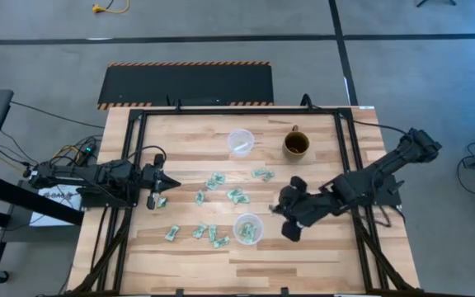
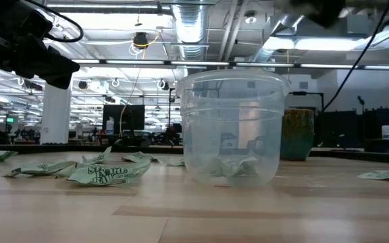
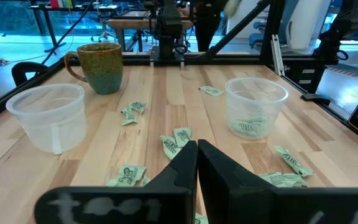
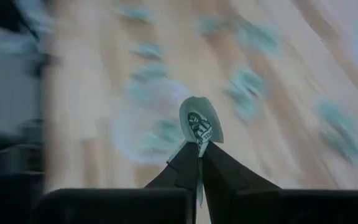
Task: Pick and place Stevia / Truvia into bins
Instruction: Put the stevia packet into the bottom transparent container
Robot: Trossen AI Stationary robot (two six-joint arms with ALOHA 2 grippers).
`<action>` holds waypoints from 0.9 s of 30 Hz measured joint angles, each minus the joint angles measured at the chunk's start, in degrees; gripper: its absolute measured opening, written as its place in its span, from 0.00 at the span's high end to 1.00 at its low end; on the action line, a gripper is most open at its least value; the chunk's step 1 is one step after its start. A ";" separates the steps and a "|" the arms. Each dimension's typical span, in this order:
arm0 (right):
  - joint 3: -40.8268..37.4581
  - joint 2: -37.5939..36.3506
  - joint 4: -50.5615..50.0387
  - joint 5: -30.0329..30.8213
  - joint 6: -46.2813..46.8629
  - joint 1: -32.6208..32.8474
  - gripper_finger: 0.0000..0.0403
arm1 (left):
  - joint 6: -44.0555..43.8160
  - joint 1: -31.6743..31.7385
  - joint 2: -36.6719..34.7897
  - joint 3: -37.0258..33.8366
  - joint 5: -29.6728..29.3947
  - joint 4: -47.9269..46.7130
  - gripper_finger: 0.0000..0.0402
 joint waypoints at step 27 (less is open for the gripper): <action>9.72 20.78 2.57 -16.80 -19.58 -5.91 0.81 | 0.00 0.00 0.09 0.00 0.02 0.02 1.00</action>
